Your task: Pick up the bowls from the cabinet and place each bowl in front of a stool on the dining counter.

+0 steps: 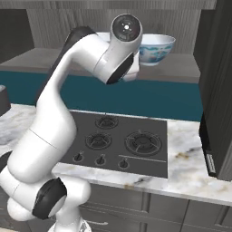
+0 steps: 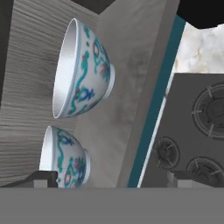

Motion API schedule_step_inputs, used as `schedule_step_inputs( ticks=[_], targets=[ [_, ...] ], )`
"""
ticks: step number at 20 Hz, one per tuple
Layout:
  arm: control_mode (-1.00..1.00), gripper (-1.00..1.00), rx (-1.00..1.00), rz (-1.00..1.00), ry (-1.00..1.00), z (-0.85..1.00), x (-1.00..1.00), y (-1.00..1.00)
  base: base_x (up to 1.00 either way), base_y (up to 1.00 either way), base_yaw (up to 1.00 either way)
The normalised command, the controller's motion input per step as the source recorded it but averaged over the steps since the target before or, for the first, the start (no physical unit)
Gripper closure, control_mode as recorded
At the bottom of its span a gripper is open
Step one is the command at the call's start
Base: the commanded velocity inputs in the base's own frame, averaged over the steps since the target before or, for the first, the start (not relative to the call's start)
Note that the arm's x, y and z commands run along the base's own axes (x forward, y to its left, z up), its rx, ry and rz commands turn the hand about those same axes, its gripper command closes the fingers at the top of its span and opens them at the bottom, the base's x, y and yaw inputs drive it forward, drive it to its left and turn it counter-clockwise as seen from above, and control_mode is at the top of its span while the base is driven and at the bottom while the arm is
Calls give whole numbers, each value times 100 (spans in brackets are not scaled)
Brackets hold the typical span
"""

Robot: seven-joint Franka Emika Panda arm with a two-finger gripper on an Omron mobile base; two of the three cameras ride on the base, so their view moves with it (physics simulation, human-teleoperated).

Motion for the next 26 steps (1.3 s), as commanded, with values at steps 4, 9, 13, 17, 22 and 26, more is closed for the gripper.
schedule_step_inputs(
  ticks=[4, 9, 13, 17, 22, 26],
  targets=[
    [-100, -100, 1, 0, 3, 0, 60, -20, 0, 0, 0],
    [-100, -100, 0, 0, 5, 0, 52, -9, 0, 0, 0],
    [-100, -100, 0, 0, 5, 0, 40, -14, 0, 0, 0],
    [-100, -100, 0, 0, 4, 0, 36, -12, 0, 0, 0],
    [-100, -100, 0, 0, 4, 0, 37, -14, 0, 0, 0],
    [-100, -100, 0, 0, 1, 0, 45, -15, 0, 0, 0]
  ],
)
